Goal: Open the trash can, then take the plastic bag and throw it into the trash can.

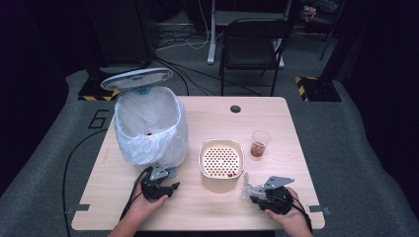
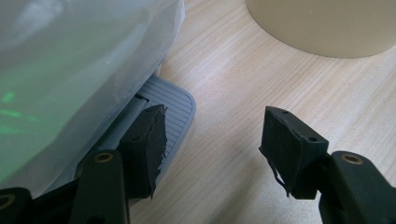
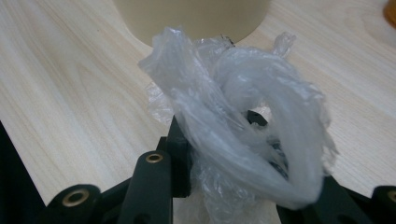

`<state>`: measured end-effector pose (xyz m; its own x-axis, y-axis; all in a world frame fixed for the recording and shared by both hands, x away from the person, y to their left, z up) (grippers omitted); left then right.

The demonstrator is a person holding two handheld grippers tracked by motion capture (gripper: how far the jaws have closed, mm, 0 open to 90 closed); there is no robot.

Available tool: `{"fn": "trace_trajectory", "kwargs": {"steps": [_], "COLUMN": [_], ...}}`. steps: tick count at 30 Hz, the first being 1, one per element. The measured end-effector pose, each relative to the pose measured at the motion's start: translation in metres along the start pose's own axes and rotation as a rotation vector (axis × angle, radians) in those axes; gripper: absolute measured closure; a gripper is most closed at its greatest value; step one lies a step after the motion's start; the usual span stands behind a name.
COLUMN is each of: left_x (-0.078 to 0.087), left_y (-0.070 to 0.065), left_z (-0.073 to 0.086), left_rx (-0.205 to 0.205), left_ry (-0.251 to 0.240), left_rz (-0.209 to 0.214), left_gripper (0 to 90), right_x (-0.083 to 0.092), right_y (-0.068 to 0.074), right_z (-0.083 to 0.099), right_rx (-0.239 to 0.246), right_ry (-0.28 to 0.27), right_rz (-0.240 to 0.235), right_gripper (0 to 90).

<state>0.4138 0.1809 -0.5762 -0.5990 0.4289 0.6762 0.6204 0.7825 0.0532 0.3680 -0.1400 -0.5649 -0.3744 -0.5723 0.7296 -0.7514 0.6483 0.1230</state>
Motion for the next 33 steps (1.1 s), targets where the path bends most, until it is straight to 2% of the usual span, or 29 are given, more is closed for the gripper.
{"fn": "trace_trajectory", "kwargs": {"steps": [6, 10, 12, 15, 16, 18, 22, 28, 29, 33], "left_x": [0.0, 0.0, 0.0, -0.001, -0.001, 0.0, 0.0, 0.0, 0.0, 0.0], "left_y": [0.0, -0.001, 0.0, -0.002, -0.002, 0.0, 0.0, 0.0, 0.0, -0.001], "left_z": [0.0, 0.0, 0.0, -0.001, -0.001, 0.0, -0.001, 0.0, 0.0, 0.0], "left_rx": [-0.001, 0.014, 0.002, 0.038, 0.038, 0.013, 0.02, 0.015, 0.016, 0.027], "left_ry": [0.002, -0.007, -0.007, -0.025, -0.029, 0.0, -0.01, -0.006, -0.007, -0.013], "left_rz": [0.0, -0.001, -0.002, 0.001, 0.002, 0.006, 0.006, 0.008, 0.007, 0.011], "left_gripper": [40.2, 40.2, 40.2, 40.1, 40.1, 40.2, 40.3, 40.2, 40.2, 40.1], "right_x": [0.007, 0.014, 0.015, 0.016, 0.016, 0.015, 0.019, 0.023, 0.025, 0.028], "right_y": [-0.003, -0.003, -0.004, -0.004, -0.004, -0.004, -0.004, -0.006, -0.006, -0.005], "right_z": [-0.003, -0.006, -0.006, -0.006, -0.006, -0.006, -0.008, -0.007, -0.007, -0.009], "right_rx": [-0.005, -0.034, -0.018, -0.037, -0.032, -0.036, -0.019, -0.057, -0.042, -0.049], "right_ry": [-0.015, -0.027, -0.028, -0.025, -0.022, -0.022, -0.016, -0.018, -0.014, -0.011], "right_rz": [0.0, 0.001, 0.003, 0.017, 0.014, 0.011, 0.015, 0.025, 0.023, 0.021], "right_gripper": [66.5, 66.7, 66.6, 66.6, 66.6, 66.6, 66.6, 66.6, 66.5, 66.6]}}
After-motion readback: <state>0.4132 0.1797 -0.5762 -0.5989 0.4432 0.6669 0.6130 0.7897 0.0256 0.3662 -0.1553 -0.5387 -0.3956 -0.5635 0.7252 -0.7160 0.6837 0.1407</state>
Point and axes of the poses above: each handheld gripper's, and its own axes: x roughly backward along the jaws, z roughly out of its underside, y roughly to its left, the point moved 9 cm from there along -x, roughly forward along the jaws, and after that the axes turned 5 degrees about -z, right-handed, at the moved point
